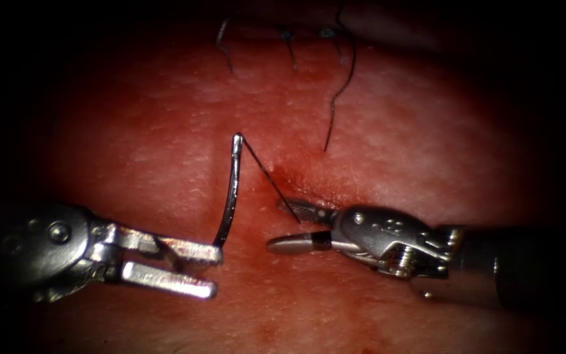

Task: Wound Closure

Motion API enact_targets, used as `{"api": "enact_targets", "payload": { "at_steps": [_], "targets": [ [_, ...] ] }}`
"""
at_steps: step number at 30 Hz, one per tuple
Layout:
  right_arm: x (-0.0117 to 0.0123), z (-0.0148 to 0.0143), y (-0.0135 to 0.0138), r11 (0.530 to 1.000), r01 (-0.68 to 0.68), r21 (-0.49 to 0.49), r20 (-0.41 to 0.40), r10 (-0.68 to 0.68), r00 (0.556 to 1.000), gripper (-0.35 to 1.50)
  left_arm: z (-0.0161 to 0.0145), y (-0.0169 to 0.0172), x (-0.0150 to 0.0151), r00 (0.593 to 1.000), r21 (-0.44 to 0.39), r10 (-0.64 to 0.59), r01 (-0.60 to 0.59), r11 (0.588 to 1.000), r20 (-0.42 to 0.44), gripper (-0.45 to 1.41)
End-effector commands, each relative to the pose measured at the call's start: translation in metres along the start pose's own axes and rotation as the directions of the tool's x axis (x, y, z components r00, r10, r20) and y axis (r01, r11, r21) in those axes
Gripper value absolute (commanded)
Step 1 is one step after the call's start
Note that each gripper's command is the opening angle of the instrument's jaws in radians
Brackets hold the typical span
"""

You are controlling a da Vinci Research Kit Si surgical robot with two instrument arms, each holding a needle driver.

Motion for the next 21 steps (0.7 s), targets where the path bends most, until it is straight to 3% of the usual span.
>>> {"api": "enact_targets", "payload": {
  "at_steps": [1,2,5,9,11,12,16,21],
  "targets": [
    [0.0002,0.0007,-0.0001,1.000,-0.005,0.003,-0.006,0.005,1.000,0.33,0.0006,-0.0002,-0.0004,1.000,0.003,-0.001,0.001,1.000,0.005,-0.45],
    [0.0012,0.0004,-0.0005,1.000,-0.021,0.002,-0.020,0.021,1.000,0.22,0.0005,-0.0003,-0.0003,0.996,0.041,0.075,-0.077,0.996,0.048,-0.45],
    [0.0018,0.0002,-0.0007,1.000,-0.026,-0.011,-0.023,0.026,0.999,0.16,0.0005,-0.0004,-0.0002,0.989,0.073,0.126,-0.132,0.989,0.075,-0.45],
    [0.0021,-0.0001,-0.0007,0.999,-0.031,-0.042,-0.033,0.030,0.999,0.06,0.0004,-0.0010,-0.0002,0.955,0.153,0.232,-0.261,0.953,0.185,-0.45],
    [0.0021,-0.0002,-0.0006,0.998,-0.039,-0.049,-0.031,0.037,0.999,-0.14,0.0001,-0.0015,-0.0004,0.935,0.187,0.267,-0.313,0.931,0.235,-0.45],
    [0.0020,-0.0002,-0.0007,0.997,-0.061,-0.056,-0.028,0.060,0.998,-0.35,-0.0002,-0.0021,-0.0004,0.919,0.201,0.290,-0.347,0.916,0.266,-0.45],
    [0.0024,-0.0007,-0.0011,0.985,-0.144,-0.092,-0.034,0.142,0.989,-0.35,-0.0011,-0.0028,-0.0006,0.897,0.224,0.307,-0.385,0.895,0.317,-0.45],
    [0.0050,-0.0032,-0.0036,0.972,-0.216,-0.088,-0.040,0.213,0.976,-0.35,-0.0016,-0.0032,-0.0009,0.896,0.233,0.298,-0.382,0.894,0.328,-0.45]
  ]
}}
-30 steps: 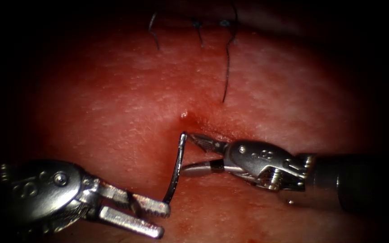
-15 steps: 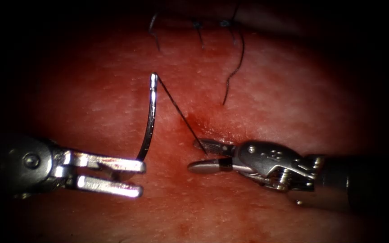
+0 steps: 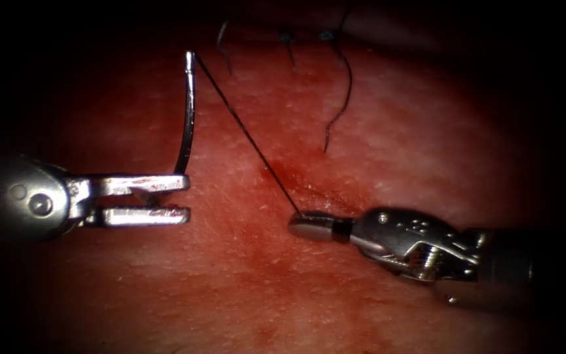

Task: Wound Closure

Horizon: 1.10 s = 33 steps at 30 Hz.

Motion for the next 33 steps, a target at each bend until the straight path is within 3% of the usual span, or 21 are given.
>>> {"api": "enact_targets", "payload": {
  "at_steps": [1,11,14,15,16,18,22,26,28,33],
  "targets": [
    [0.0019,-0.0012,-0.0030,1.000,-0.027,0.005,-0.013,0.027,1.000,-0.35,0.0009,-0.0002,-0.0007,1.000,-0.001,0.000,0.000,1.000,-0.001,-0.45],
    [0.0071,-0.0036,-0.0139,0.985,-0.081,0.154,-0.047,0.090,0.995,-0.35,0.0016,-0.0005,-0.0037,0.999,0.030,0.014,-0.016,0.999,0.043,-0.45],
    [0.0081,-0.0033,-0.0154,0.979,-0.023,0.205,-0.086,0.041,0.995,-0.35,0.0012,-0.0006,-0.0035,0.998,0.036,0.009,-0.011,0.999,0.055,-0.45],
    [0.0082,-0.0032,-0.0151,0.982,0.005,0.189,-0.096,0.013,0.995,-0.35,0.0011,-0.0007,-0.0034,0.998,0.036,0.008,-0.010,0.999,0.056,-0.45],
    [0.0083,-0.0029,-0.0142,0.986,0.060,0.157,-0.112,-0.043,0.993,0.61,0.0007,-0.0010,-0.0035,0.998,0.035,0.006,-0.008,0.999,0.058,-0.45],
    [0.0086,-0.0028,-0.0123,0.976,0.193,0.104,-0.134,-0.179,0.975,1.25,0.0000,-0.0018,-0.0038,0.998,0.027,0.003,-0.005,1.000,0.060,-0.45],
    [0.0081,-0.0036,-0.0090,0.953,0.299,0.047,-0.135,-0.291,0.947,1.25,-0.0019,-0.0038,-0.0054,0.996,0.072,-0.007,0.000,0.997,0.089,-0.45],
    [0.0066,-0.0041,-0.0059,0.937,0.347,-0.030,-0.063,-0.348,0.935,1.20,-0.0028,-0.0045,-0.0059,0.995,0.092,-0.013,0.003,0.996,0.102,-0.45],
    [0.0052,-0.0038,-0.0038,0.926,0.373,-0.061,-0.024,-0.375,0.927,1.23,-0.0029,-0.0046,-0.0058,0.995,0.100,-0.017,0.007,0.995,0.100,-0.45],
    [0.0032,-0.0016,-0.0009,0.918,0.388,-0.079,-0.016,-0.390,0.921,1.28,-0.0028,-0.0046,-0.0057,0.995,0.107,-0.020,0.009,0.994,0.100,-0.45]
  ]
}}
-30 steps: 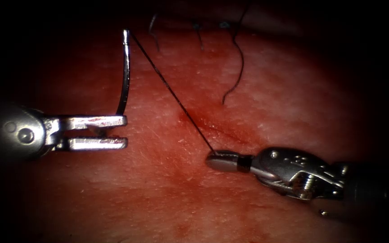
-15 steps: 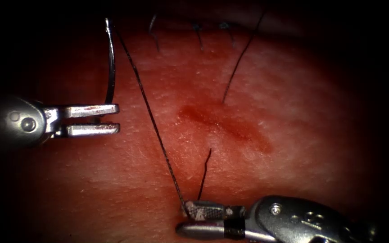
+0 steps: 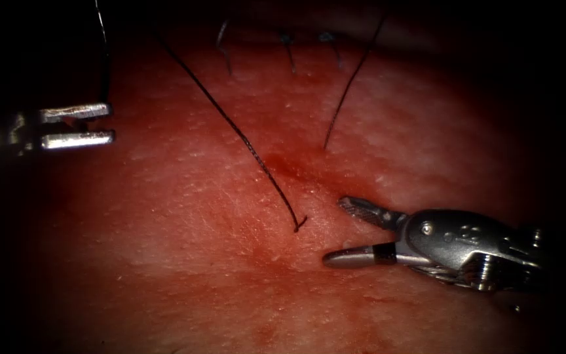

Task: Wound Closure

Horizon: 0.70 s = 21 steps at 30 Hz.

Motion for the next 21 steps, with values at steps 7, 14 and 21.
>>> {"api": "enact_targets", "payload": {
  "at_steps": [7,14,21],
  "targets": [
    [-0.0009,0.0046,-0.0004,0.999,0.039,-0.010,0.010,-0.039,0.999,1.33,0.0008,0.0001,-0.0001,1.000,0.004,-0.001,0.001,1.000,-0.001,-0.45],
    [-0.0009,0.0040,-0.0015,0.996,0.081,0.029,0.000,-0.081,0.997,-0.35,0.0011,0.0002,0.0000,1.000,0.008,-0.002,0.002,1.000,0.001,-0.45],
    [0.0006,0.0022,-0.0030,0.997,0.060,0.055,-0.004,-0.060,0.998,-0.35,0.0014,0.0003,-0.0002,1.000,0.007,-0.001,0.001,1.000,-0.002,-0.45]
  ]
}}
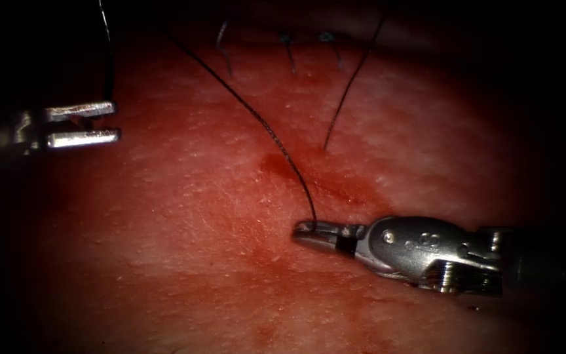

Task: Wound Closure

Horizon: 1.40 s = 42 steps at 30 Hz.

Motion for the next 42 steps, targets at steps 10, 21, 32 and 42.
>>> {"api": "enact_targets", "payload": {
  "at_steps": [10,21,32,42],
  "targets": [
    [0.0100,-0.0022,-0.0091,0.991,-0.052,0.120,-0.024,0.056,0.998,-0.35,0.0024,-0.0012,-0.0042,1.000,0.005,-0.016,0.016,1.000,-0.005,-0.45],
    [0.0114,-0.0003,-0.0083,0.993,0.026,0.114,-0.055,-0.019,0.998,1.04,0.0022,-0.0014,-0.0043,1.000,0.007,-0.017,0.017,1.000,0.001,-0.45],
    [0.0042,-0.0019,0.0001,0.992,0.115,-0.043,-0.025,-0.116,0.993,1.23,0.0020,-0.0037,-0.0072,0.998,0.058,-0.014,0.010,0.998,0.063,-0.45],
    [0.0029,-0.0012,-0.0005,0.992,0.125,0.019,-0.034,-0.125,0.992,1.29,0.0001,-0.0059,-0.0077,0.998,0.110,-0.043,0.039,0.993,0.034,-0.45]
  ]
}}
